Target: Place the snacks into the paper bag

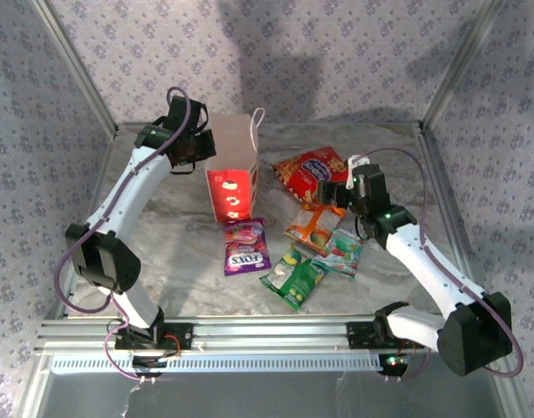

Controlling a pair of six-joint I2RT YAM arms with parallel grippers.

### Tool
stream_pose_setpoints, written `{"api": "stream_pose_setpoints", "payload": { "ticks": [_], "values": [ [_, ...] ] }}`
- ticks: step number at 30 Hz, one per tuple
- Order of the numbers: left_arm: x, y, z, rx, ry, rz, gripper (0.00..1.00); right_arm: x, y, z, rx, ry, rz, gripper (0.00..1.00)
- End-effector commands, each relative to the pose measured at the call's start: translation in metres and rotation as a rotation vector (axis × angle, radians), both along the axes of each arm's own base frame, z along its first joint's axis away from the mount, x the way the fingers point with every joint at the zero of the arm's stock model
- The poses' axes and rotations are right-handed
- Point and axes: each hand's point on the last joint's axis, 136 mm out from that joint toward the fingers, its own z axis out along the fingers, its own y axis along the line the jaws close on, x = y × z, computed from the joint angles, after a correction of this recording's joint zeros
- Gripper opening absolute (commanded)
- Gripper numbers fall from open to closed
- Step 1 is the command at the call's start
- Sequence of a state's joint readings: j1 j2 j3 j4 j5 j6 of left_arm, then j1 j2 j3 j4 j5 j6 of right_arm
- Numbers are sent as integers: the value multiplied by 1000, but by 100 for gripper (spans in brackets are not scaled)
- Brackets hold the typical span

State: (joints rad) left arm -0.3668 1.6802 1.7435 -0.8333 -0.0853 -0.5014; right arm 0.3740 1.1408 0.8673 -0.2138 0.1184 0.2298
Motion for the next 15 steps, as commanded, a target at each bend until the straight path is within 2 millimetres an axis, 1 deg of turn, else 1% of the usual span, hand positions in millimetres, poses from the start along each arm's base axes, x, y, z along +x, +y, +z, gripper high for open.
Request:
{"api": "stream_pose_setpoints", "payload": {
  "ticks": [1,6,10,15],
  "values": [
    [3,-5,-8,-26,27,-9,0,1,9,3,37,16,13,98],
    [2,-9,-13,-63,37,-13,0,-4,22,-3,59,63,60,97],
    [-1,-13,-12,-90,37,-21,0,-14,42,-15,56,146,153,95],
    [-4,-12,-14,-100,31,-12,0,-26,64,-26,36,205,229,94]
  ]
}}
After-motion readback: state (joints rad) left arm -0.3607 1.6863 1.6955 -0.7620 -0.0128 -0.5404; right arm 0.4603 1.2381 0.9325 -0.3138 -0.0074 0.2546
